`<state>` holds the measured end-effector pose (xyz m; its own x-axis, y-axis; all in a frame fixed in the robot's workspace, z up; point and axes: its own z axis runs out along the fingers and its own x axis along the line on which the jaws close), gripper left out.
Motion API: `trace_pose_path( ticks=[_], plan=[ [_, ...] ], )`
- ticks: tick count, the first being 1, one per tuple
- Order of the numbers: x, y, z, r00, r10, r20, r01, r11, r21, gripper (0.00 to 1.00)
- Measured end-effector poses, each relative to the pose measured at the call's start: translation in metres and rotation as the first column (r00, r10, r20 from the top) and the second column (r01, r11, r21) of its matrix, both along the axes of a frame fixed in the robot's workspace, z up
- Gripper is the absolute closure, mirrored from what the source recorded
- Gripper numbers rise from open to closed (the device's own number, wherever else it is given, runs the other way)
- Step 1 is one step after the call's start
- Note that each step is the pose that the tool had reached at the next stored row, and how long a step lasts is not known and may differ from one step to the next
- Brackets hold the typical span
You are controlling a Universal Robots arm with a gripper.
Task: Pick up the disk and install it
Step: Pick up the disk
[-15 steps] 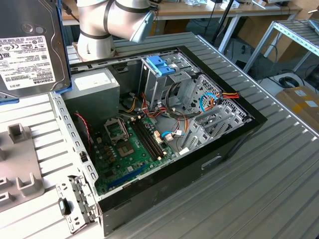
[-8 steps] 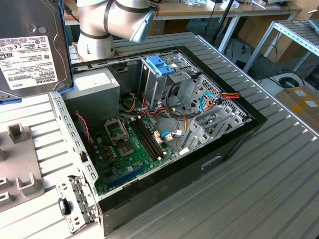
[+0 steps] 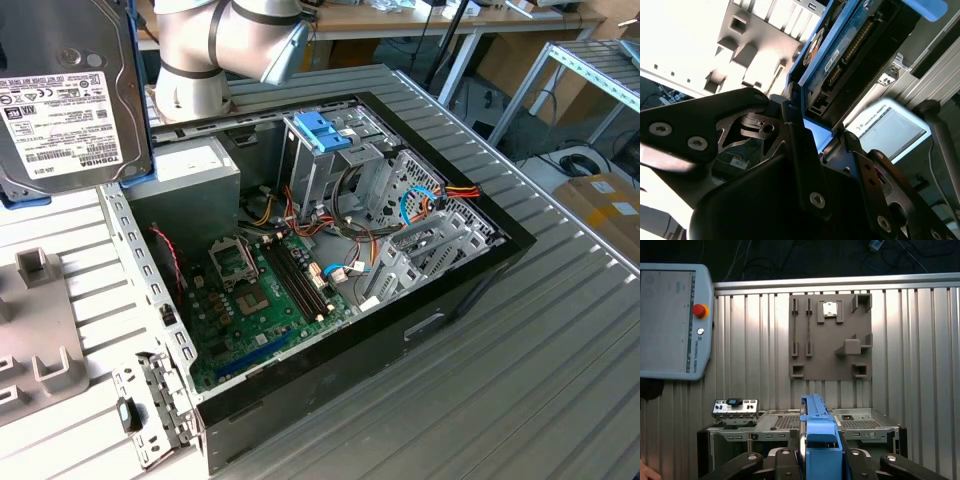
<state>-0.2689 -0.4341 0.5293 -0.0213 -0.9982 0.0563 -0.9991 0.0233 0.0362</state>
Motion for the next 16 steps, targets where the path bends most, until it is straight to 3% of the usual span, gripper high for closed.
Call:
trace_pose_path(
  ticks=[16],
  plan=[
    [0.0111,0.0000,-0.0008,1.0000,0.000,0.0000,0.000,1.0000,0.0000,0.63]
  ],
)
